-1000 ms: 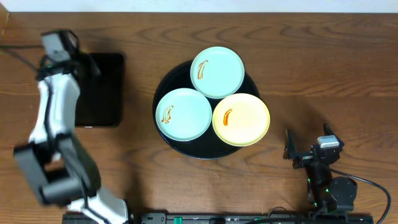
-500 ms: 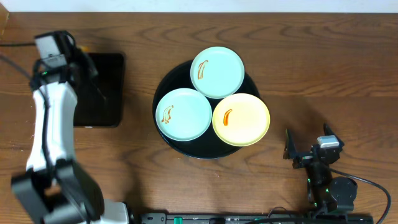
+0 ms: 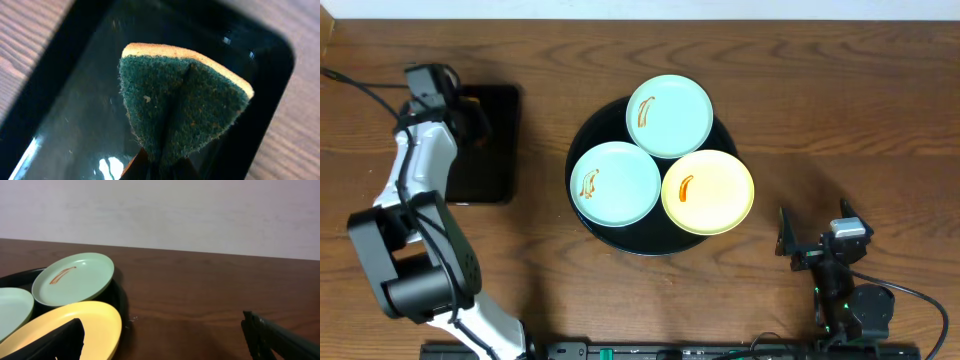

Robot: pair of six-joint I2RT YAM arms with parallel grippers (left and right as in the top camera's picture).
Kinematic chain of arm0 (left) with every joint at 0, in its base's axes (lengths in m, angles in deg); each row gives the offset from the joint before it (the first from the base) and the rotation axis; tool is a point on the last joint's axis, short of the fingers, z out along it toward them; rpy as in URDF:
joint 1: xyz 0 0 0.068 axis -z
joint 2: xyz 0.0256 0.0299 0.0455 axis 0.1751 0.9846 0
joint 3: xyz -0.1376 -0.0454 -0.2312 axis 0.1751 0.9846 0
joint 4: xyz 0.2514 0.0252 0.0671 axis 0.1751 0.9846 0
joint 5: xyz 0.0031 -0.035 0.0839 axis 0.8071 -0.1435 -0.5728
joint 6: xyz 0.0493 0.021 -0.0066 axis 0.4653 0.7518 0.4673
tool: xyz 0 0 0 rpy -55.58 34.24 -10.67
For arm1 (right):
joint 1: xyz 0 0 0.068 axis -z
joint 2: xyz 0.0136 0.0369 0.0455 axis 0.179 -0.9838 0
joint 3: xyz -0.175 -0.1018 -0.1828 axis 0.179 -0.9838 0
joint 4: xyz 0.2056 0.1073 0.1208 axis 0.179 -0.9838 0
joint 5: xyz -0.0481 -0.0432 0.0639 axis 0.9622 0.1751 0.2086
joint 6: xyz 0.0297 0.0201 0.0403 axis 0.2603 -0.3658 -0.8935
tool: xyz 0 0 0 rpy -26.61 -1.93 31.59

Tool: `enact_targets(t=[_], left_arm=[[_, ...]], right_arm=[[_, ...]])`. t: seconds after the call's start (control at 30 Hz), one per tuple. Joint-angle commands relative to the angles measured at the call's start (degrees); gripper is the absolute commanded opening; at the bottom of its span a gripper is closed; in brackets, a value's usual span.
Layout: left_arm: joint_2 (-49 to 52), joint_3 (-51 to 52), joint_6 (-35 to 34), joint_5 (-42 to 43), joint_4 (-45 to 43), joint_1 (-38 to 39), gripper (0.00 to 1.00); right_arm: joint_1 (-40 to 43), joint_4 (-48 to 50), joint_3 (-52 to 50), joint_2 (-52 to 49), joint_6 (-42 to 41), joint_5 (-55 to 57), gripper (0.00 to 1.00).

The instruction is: Clean dirty plates on tray and stack at the side

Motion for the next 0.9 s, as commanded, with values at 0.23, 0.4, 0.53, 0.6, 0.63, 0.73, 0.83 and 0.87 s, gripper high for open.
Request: enact_targets(t=[0.23,0.4,0.53,0.6,0.63,0.73,0.83,0.87], left_arm=[[-16.59,-1.38,0.98,6.88,-5.4,-0.33,0.07],[-19.76,-1.38,0.96,8.92,-8.41,-0.37,0.07],[-16.37,-1.36,0.98,9.53,-8.98,-0.98,0.07],[-13.55,-1.27,0.98,9.51,-9.01,-1.62,0.07],[-11.74,-1.27,0.98,9.51,-9.25,-2.01,0.08],[-6.8,-1.27,0.94,9.57,-10.25,-3.39,0.07],[-4.85,-1.27,0.9,9.84,-10.73,-4.52,0.07],[-4.87,-1.27,0.76,10.36,-10.95,-4.83,0.07]], right_arm=[[-0.48,-0.22,-0.09,0.28,0.44,0.09,0.99],[-0.48,-0.22,-0.09,0.28,0.44,0.09,0.99],[-0.48,-0.22,-0.09,0.28,0.44,0.11,0.99],[-0.48,-0.22,-0.09,0.28,0.44,0.09,0.99],[-0.48,-0.22,-0.09,0.28,0.44,0.11,0.99],[-0.48,-0.22,-0.09,0.28,0.44,0.11,0.99],[-0.48,-0.22,-0.09,0.28,0.44,0.11,0.99],[-0.48,-0.22,-0.09,0.28,0.44,0.11,0.99]])
